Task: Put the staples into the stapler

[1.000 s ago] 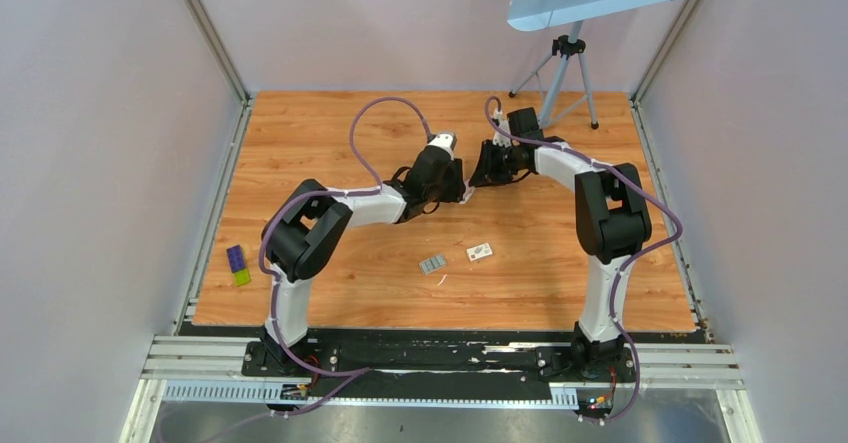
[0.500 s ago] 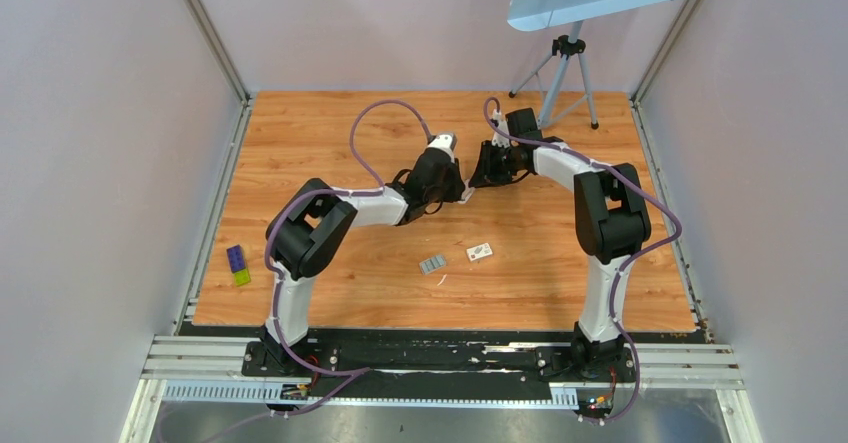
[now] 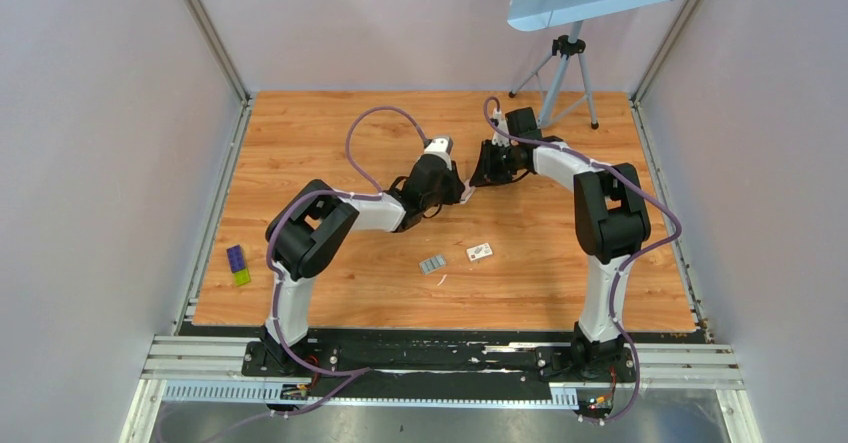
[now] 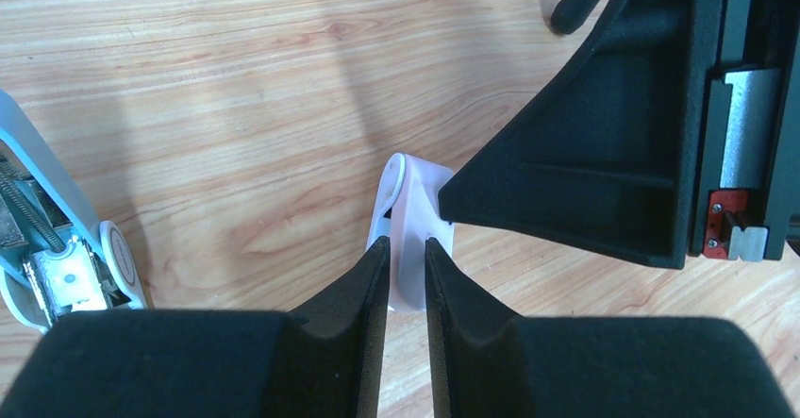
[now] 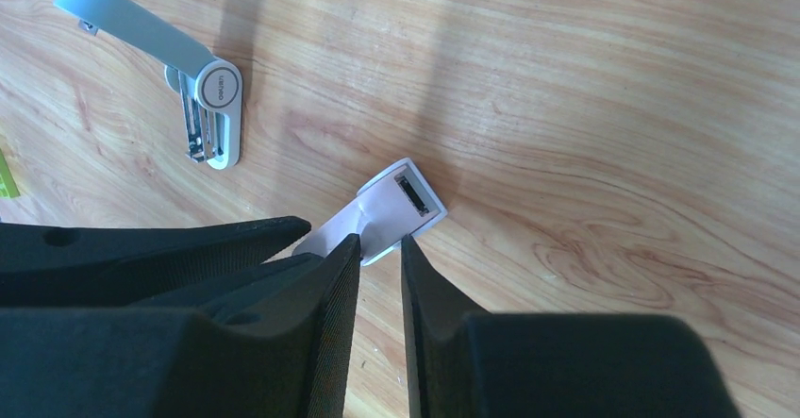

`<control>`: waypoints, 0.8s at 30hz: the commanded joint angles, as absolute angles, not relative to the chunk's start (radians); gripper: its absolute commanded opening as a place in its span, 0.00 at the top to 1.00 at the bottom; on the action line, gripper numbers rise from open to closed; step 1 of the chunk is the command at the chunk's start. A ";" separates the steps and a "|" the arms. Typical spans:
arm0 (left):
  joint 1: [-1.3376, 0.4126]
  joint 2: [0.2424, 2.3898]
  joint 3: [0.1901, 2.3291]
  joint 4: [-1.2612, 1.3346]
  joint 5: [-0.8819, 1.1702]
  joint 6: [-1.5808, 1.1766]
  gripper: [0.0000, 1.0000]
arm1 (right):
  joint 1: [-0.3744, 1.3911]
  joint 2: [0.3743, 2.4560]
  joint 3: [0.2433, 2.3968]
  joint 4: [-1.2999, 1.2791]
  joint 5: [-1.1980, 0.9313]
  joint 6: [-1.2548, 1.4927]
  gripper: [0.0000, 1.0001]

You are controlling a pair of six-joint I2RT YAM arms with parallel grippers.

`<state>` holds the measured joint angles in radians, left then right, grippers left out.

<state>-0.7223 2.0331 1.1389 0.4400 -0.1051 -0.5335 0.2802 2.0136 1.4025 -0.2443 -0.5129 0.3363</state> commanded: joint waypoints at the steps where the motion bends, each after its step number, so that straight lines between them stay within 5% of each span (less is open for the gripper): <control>1: -0.729 2.052 1.071 0.272 -0.126 -0.516 0.75 | 0.306 2.072 1.423 -0.301 -0.471 0.314 0.74; 7: -0.730 2.050 1.068 0.259 -0.113 -0.509 0.71 | 0.308 2.091 1.441 -0.306 -0.513 0.296 0.73; 24: -0.763 2.057 1.049 0.225 -0.136 -0.539 0.77 | 0.314 2.095 1.441 -0.308 -0.507 0.296 0.74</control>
<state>-0.7368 2.0201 1.1057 0.4599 -0.1272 -0.5457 0.2810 2.0335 1.4353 -0.2668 -0.5129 0.3138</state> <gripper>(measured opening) 0.235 0.267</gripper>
